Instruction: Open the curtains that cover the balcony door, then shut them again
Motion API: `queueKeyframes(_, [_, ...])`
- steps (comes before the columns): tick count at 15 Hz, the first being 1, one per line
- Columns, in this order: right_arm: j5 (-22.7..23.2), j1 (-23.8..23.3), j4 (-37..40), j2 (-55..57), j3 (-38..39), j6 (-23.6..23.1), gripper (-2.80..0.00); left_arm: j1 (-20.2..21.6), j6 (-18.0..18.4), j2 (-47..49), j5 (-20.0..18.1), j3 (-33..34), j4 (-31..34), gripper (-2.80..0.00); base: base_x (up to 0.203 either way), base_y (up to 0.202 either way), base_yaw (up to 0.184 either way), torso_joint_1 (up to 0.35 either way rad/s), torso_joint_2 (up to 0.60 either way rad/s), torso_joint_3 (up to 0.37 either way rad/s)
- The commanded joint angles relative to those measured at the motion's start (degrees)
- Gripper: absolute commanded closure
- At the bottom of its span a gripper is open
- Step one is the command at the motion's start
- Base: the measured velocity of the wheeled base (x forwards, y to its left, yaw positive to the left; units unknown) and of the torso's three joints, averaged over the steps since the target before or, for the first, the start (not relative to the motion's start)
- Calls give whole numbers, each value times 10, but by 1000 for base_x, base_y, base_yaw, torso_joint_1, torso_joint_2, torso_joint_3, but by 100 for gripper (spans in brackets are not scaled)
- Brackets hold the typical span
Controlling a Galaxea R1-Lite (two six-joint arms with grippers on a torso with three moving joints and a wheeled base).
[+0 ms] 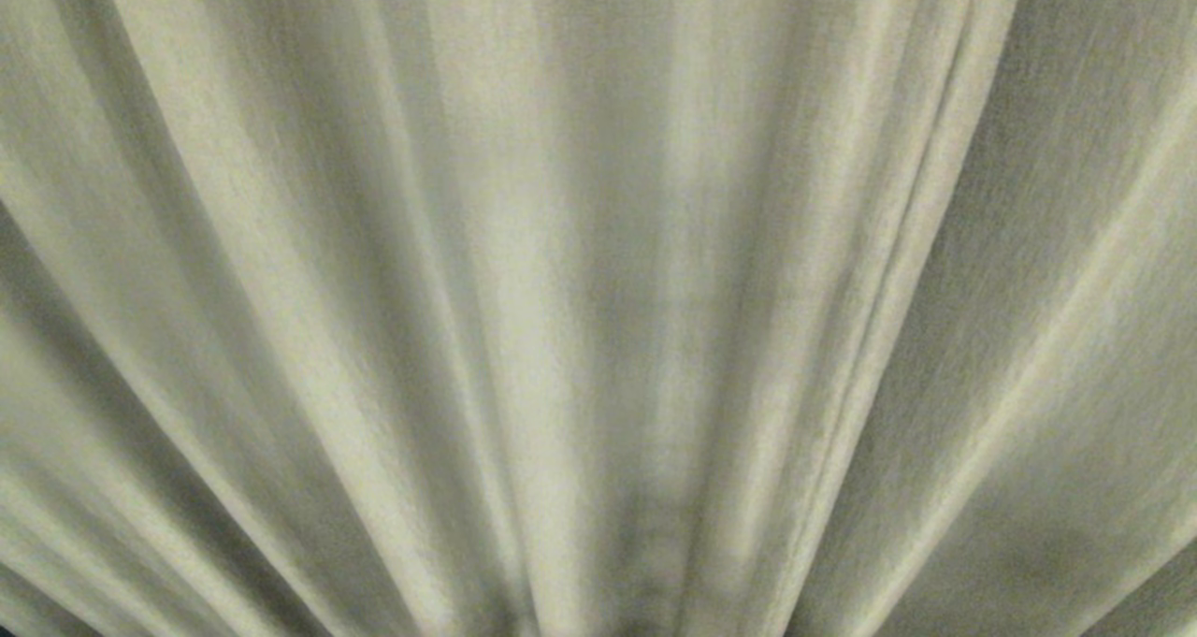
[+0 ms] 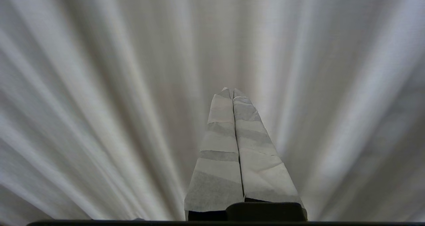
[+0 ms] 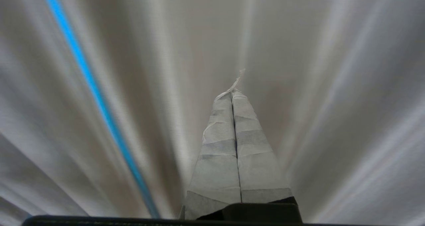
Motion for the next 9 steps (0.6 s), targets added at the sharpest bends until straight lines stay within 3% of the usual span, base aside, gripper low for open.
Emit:
queueKeyframes(1, [0, 0, 0, 0, 0, 0, 0, 0, 1, -1, 0, 0, 0, 0, 0, -192, 6, 2, 2, -1])
queueKeyframes(9, [0, 0, 0, 1, 0, 0, 0, 0, -4, -1, 4, 0, 1, 0, 0, -186, 2, 2, 2, 2])
